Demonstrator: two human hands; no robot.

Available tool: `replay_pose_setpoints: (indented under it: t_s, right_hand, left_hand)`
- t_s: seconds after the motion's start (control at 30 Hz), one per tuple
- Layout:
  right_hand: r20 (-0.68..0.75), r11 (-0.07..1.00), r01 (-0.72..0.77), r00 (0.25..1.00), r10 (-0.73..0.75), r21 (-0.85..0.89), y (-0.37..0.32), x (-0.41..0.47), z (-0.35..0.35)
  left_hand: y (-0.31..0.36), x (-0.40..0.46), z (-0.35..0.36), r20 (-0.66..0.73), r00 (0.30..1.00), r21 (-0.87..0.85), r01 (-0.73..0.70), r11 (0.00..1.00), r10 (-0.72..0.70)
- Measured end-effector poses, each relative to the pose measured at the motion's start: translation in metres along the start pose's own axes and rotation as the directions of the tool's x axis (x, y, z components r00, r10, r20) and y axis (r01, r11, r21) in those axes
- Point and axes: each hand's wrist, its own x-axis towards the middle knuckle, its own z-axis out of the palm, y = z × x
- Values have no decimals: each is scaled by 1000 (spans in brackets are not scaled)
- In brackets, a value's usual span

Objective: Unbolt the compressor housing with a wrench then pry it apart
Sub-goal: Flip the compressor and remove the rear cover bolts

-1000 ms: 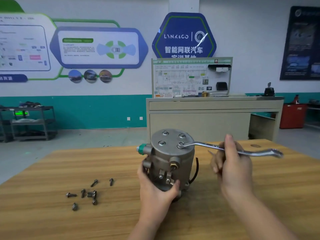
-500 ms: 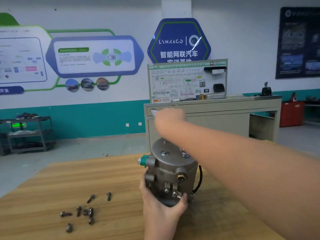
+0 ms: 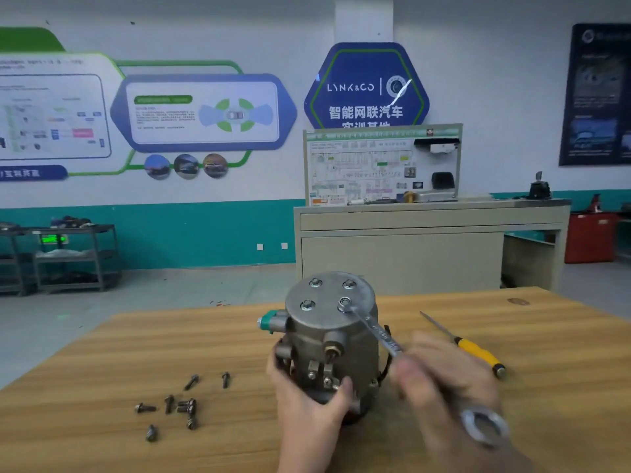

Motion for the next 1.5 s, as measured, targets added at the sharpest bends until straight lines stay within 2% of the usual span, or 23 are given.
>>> replay_pose_setpoints:
  t_s: [0.07,0.1,0.17,0.23,0.3,0.37,0.4,0.47,0.53,0.6,0.67,0.73,0.8,0.87,0.93,1.0,1.07,1.17,1.23,1.27,1.33,1.4,1.5]
  right_hand:
    - [-333,980,-36,937,101,196,20,1,-11]
    - [-399,946,-95,890,221,311,29,0,-21]
    - [-433,879,-261,791,431,398,48,19,-40]
    - [-433,835,-420,718,545,356,65,54,-57]
    - [-398,751,-635,651,646,182,80,96,-68]
    - [-316,665,-745,643,698,-47,91,134,-67]
    - [-290,647,-738,672,682,-190,93,150,-60]
    - [-225,583,-634,751,620,-508,92,180,-35]
    - [-137,507,-427,848,512,-749,84,196,0]
    - [7,445,-192,913,407,-875,70,200,37]
    - [231,423,97,932,279,-901,50,190,68]
    - [467,391,394,878,109,-832,31,168,85]
    - [638,375,639,756,-146,-671,16,133,87]
    - [610,412,750,661,-438,-517,9,92,77]
    - [421,443,752,647,-636,-488,12,57,59]
    - [239,556,679,711,-662,-479,20,27,38]
    - [40,739,550,812,-583,-390,29,5,18]
    - [-327,958,285,907,-265,13,39,-5,1]
    - [-538,946,141,842,40,291,46,6,-7]
    - [-596,937,65,786,165,344,50,17,-13]
    - [-602,919,-180,708,369,352,61,47,-26]
    - [-503,840,-485,677,537,244,74,85,-36]
    - [-307,712,-692,707,637,-118,78,144,-36]
  left_hand:
    - [-2,-1,-1,30,999,14,24,1000,-24]
    - [0,-2,-1,44,999,38,27,999,-29]
    - [6,-4,1,63,997,53,32,998,-36]
    - [12,-6,4,82,996,71,13,997,-19]
    - [13,-7,7,73,997,99,9,995,-16]
    - [11,-8,7,66,998,124,12,992,-20]
    - [10,-8,8,66,998,138,14,990,-24]
    - [9,-9,9,63,998,155,13,988,-23]
    - [9,-10,10,61,998,142,8,990,-16]
    - [10,-10,10,48,999,140,2,990,-8]
    - [14,-10,10,40,999,130,-2,992,-3]
    - [10,-10,7,35,999,145,-40,989,35]
    - [6,-9,4,29,995,223,-101,970,97]
    - [5,-5,6,11,995,275,-94,957,95]
    - [10,-5,10,-12,1000,179,11,984,-9]
    - [14,-6,11,17,999,193,25,981,-29]
    - [11,-8,7,0,1000,255,-5,967,5]
    - [12,-11,2,33,999,208,22,978,-30]
    - [10,-10,1,50,997,214,41,976,-53]
    - [8,-9,1,53,997,218,40,975,-53]
    - [5,-9,1,55,997,224,37,974,-50]
    - [7,-9,2,56,996,212,50,976,-63]
    - [10,-10,2,43,995,207,76,975,-87]
